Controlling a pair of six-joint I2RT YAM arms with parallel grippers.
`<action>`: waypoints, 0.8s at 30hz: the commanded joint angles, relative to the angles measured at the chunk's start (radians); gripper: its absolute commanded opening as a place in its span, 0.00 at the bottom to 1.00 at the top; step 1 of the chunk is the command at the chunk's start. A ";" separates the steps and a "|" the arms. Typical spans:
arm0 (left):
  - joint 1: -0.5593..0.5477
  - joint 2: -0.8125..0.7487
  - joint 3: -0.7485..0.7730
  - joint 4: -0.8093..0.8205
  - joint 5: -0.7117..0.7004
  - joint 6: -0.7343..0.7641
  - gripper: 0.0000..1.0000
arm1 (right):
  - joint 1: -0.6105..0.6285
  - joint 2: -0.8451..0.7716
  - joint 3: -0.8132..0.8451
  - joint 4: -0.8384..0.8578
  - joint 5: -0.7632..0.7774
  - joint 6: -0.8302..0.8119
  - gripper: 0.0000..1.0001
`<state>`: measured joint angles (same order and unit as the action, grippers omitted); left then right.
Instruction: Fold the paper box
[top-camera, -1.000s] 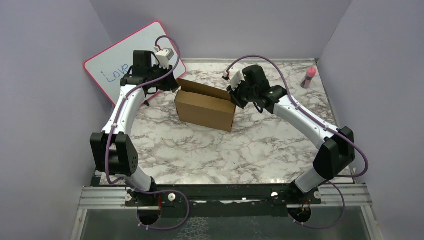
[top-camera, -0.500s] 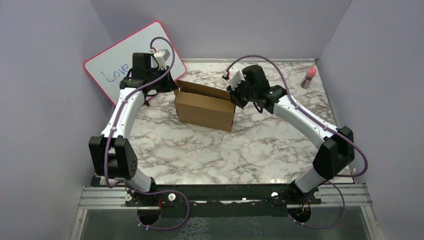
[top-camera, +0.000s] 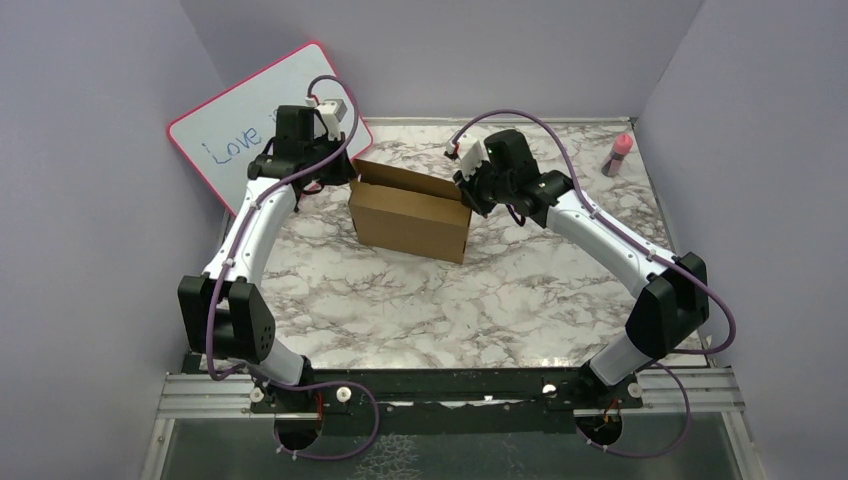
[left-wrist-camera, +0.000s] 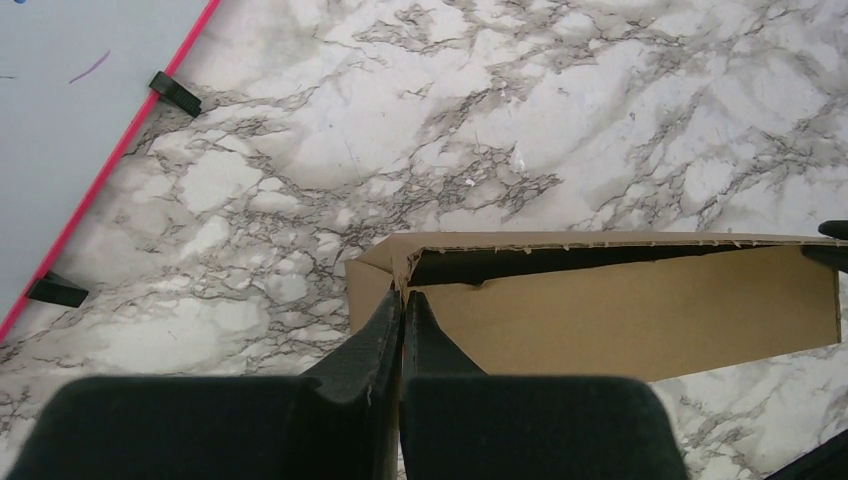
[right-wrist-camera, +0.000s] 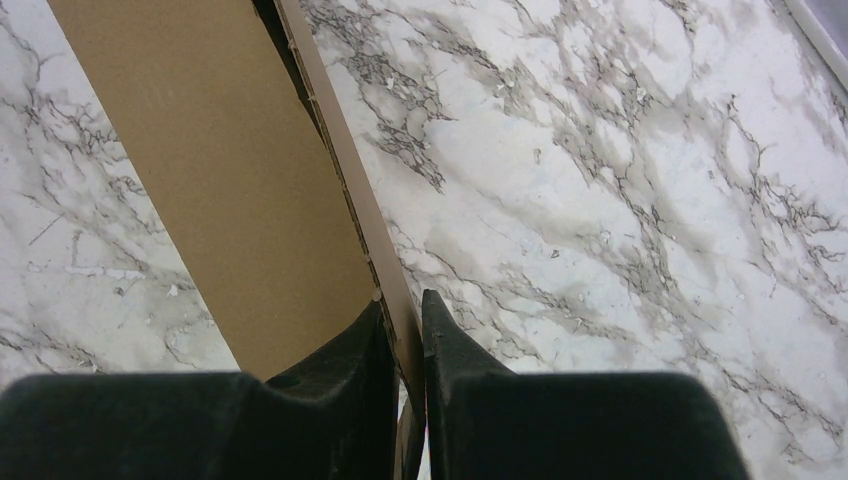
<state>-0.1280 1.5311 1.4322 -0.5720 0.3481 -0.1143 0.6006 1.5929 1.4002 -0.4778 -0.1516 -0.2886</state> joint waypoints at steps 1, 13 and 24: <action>-0.057 -0.028 0.015 -0.062 -0.059 0.005 0.00 | 0.007 0.041 0.000 -0.015 -0.034 0.018 0.17; -0.104 -0.029 -0.036 -0.068 -0.158 -0.010 0.00 | 0.007 -0.023 0.025 -0.021 -0.017 0.179 0.40; -0.108 -0.012 -0.034 -0.069 -0.168 -0.017 0.00 | 0.007 -0.180 -0.012 -0.105 0.115 0.274 0.55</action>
<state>-0.2241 1.5127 1.4181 -0.5781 0.1871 -0.1165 0.6014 1.4788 1.4040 -0.5285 -0.1112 -0.0643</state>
